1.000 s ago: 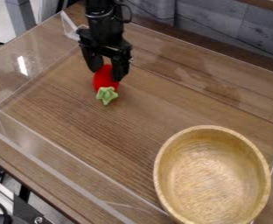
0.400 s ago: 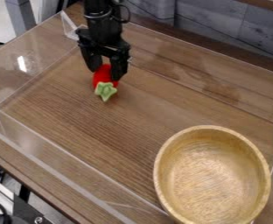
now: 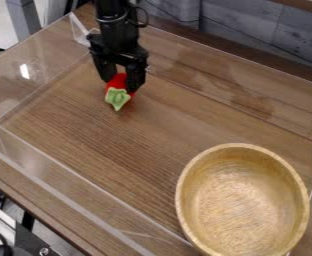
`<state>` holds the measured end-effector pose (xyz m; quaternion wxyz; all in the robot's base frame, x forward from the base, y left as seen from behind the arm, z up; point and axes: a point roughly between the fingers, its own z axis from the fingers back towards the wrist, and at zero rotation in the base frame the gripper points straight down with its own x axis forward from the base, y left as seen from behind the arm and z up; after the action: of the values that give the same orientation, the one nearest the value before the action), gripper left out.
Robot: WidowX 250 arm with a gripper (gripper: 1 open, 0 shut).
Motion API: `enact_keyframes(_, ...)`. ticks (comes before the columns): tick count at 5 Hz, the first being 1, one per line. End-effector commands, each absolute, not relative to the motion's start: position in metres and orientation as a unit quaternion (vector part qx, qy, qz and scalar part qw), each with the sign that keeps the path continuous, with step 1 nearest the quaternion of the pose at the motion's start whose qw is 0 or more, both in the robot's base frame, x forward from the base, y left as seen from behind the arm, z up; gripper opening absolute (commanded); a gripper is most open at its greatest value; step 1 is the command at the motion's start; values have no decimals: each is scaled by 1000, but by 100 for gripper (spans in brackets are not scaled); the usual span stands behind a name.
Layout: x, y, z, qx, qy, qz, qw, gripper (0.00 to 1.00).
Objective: Move the red fruit to the right
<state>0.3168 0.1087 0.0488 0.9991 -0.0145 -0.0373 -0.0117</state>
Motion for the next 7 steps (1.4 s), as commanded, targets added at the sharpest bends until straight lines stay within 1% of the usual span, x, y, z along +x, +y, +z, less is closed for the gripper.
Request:
enact_keyframes(1,326,114,61,-6,-61,-6,998,0)
enact_keyframes(2,328,112,63,-8,-62,-1,998,0)
enact_keyframes(3,337,96,79,-19,-72,9,997,0)
enact_keyframes(4,348,71,92,-34,-83,11,996,0)
enact_keyframes(5,359,51,101,-41,-90,11,995,0)
enact_keyframes(6,369,36,105,-43,-94,6,995,0)
enact_keyframes(7,375,29,110,-47,-98,11,994,0)
